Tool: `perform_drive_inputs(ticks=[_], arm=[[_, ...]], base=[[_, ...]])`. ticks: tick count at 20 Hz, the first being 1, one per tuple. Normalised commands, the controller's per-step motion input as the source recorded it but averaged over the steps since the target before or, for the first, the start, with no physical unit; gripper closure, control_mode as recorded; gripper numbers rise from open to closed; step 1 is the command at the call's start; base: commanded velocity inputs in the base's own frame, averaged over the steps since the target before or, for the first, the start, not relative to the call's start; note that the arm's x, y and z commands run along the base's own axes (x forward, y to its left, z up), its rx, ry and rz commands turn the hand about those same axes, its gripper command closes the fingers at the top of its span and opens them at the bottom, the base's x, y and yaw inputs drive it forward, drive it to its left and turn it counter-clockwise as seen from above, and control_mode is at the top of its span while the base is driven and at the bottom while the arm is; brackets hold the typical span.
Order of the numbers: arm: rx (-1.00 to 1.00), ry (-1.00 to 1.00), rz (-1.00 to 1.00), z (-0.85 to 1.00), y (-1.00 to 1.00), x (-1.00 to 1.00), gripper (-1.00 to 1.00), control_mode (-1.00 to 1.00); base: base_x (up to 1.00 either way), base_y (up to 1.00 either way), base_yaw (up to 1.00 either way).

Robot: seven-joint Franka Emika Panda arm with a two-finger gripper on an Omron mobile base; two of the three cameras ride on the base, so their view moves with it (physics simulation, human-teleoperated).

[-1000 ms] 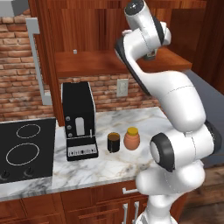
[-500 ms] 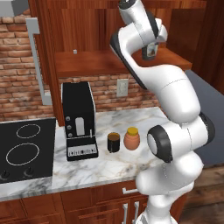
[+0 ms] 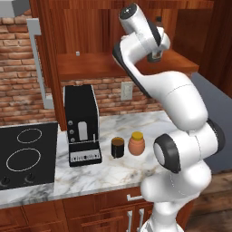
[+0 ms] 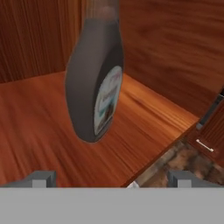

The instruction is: Pick the syrup bottle and honey bottle from the cabinet and place them next to the mug.

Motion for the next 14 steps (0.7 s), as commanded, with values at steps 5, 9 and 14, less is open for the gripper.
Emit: perform_drive_inputs(ticks=[5, 9, 14], arm=[[-0.02, -0.06, 0.0, -0.07, 0.0, 0.0, -1.0, -1.0], [-0.03, 0.01, 0.03, 0.1, -0.02, 0.0, -1.0, -1.0], [-0.06, 0.04, 0.04, 0.16, 0.0, 0.05, -1.0, -1.0]], base=[[0.0, 0.0, 0.0], [0.0, 0.0, 0.0], [0.0, 0.0, 0.0]])
